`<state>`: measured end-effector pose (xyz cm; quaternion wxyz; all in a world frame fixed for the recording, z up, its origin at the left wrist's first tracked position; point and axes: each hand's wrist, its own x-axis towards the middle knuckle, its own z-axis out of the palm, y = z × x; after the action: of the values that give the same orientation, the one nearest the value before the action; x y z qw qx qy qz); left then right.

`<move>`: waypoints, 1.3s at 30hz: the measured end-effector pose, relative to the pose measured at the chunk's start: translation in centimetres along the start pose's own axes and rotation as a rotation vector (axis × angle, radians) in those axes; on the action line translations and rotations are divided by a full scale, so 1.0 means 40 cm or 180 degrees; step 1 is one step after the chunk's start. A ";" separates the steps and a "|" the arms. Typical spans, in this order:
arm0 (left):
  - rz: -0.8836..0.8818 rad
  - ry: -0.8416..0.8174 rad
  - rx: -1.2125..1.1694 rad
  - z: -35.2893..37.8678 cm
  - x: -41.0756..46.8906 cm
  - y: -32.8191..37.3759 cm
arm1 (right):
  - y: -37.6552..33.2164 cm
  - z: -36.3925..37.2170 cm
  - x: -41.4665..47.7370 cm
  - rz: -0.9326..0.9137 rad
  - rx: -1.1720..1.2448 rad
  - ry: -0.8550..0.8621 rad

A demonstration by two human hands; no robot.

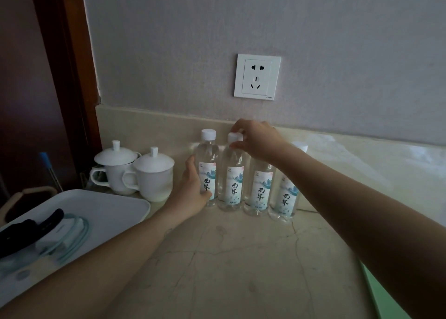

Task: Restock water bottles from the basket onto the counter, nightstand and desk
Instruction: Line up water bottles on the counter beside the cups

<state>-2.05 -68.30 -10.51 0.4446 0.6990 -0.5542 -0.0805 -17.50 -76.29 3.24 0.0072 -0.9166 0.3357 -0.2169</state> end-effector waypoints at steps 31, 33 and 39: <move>0.0282 0.0560 -0.0049 0.048 -0.014 0.036 | 0.112 -0.076 -0.056 0.0415 -0.0801 -0.0122; 0.0275 0.0553 -0.0065 0.045 -0.014 0.037 | 0.106 -0.069 -0.059 0.0415 -0.0790 -0.0045; 0.0224 0.0520 -0.0076 0.043 -0.020 0.038 | 0.097 -0.063 -0.069 0.0474 -0.0713 0.0006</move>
<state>-4.45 -68.50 -10.74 0.4992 0.6780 -0.5393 -0.0142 -22.77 -77.23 3.82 -0.0794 -0.8840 0.4249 -0.1778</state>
